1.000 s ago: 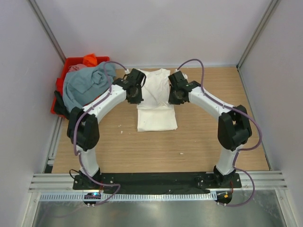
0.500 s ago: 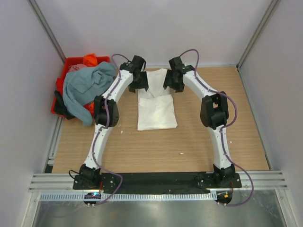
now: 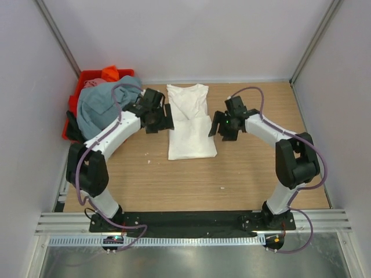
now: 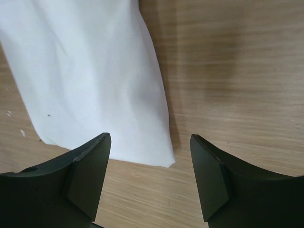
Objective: Fold and stack the t-shirts
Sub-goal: Fold the tshirt
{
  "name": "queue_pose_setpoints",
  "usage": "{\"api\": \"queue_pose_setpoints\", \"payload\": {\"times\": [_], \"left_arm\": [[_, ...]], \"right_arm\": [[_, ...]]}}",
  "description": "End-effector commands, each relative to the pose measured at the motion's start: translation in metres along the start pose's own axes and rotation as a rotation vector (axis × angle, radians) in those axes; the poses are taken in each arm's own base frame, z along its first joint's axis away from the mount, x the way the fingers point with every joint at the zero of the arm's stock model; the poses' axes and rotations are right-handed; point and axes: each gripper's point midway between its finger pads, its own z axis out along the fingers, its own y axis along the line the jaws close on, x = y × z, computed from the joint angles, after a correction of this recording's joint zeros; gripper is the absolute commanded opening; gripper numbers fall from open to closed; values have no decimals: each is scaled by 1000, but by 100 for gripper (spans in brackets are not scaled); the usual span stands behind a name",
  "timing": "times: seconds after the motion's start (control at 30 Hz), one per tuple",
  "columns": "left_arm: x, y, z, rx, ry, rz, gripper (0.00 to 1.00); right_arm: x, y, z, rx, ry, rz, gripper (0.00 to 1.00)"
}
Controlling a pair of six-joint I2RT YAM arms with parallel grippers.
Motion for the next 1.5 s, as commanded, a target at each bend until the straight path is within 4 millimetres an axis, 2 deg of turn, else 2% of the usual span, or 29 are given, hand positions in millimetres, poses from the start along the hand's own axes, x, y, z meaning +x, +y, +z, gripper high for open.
{"api": "queue_pose_setpoints", "payload": {"times": [0.0, 0.03, 0.1, 0.13, 0.2, 0.23, 0.4, 0.6, 0.7, 0.73, 0.8, 0.83, 0.93, 1.0, 1.07, 1.1, 1.13, 1.17, 1.2, 1.27, 1.3, 1.33, 1.37, 1.4, 1.43, 1.47], "left_arm": [[31, -14, 27, 82, 23, -20, 73], [50, -7, 34, 67, 55, -18, 73], [57, -9, 38, 92, 47, -33, 73], [70, -1, 43, 78, 71, -38, 73], [75, 0, 47, 84, 65, -49, 73], [85, 5, 50, 78, 80, -51, 73], [101, 11, 59, 75, 83, -67, 73], [118, 19, 66, 71, 101, -78, 69], [123, 18, 72, 91, 101, -86, 56], [127, 17, 74, 100, 115, -88, 48], [132, 14, 77, 102, 120, -75, 37], [134, 14, 78, 99, 124, -70, 22], [146, 12, 76, 92, 134, -50, 0], [154, 7, 67, 93, 134, -27, 0], [165, 12, 57, 60, 136, -7, 0], [170, 0, 44, 94, 130, 17, 0], [178, 7, 38, 61, 133, 30, 0], [181, 7, 33, 50, 120, 43, 0], [192, -1, 23, 63, 123, 62, 0], [209, -1, 3, 59, 117, 81, 0], [214, 0, -4, 58, 114, 85, 0], [216, 0, -19, 69, 106, 85, 0], [220, 1, -26, 69, 107, 82, 0], [227, 0, -35, 75, 103, 101, 0], [227, 1, -50, 90, 93, 79, 0], [227, 1, -57, 99, 86, 77, 0]], "right_arm": [[24, 13, 7, -139, 36, 20, 73], [34, 5, 9, -121, 51, 26, 73], [38, 2, 7, -115, 48, 28, 73], [47, -4, 10, -106, 65, 33, 73], [53, -6, 15, -119, 69, 41, 72], [58, -7, 18, -129, 85, 46, 71], [84, -13, 38, -163, 147, 87, 64], [103, -19, 44, -169, 177, 95, 48], [111, -18, 47, -193, 194, 104, 34], [116, -20, 48, -192, 204, 112, 27], [115, -19, 48, -204, 196, 110, 21], [116, -20, 47, -198, 197, 113, 16], [116, -23, 40, -184, 180, 92, 8], [118, -25, 27, -179, 165, 80, 6], [133, -33, 18, -169, 183, 84, 4], [133, -28, 6, -195, 158, 71, 3], [148, -35, 1, -190, 184, 72, 2], [153, -35, -6, -200, 183, 71, 2], [162, -37, -13, -195, 200, 87, 2], [176, -38, -35, -200, 197, 101, 1], [180, -40, -42, -196, 188, 101, 1], [177, -36, -59, -224, 135, 91, 2], [187, -45, -67, -182, 153, 108, 1], [187, -45, -77, -186, 136, 121, 1], [183, -40, -92, -220, 89, 116, 1], [189, -44, -101, -209, 96, 129, 1]]}}
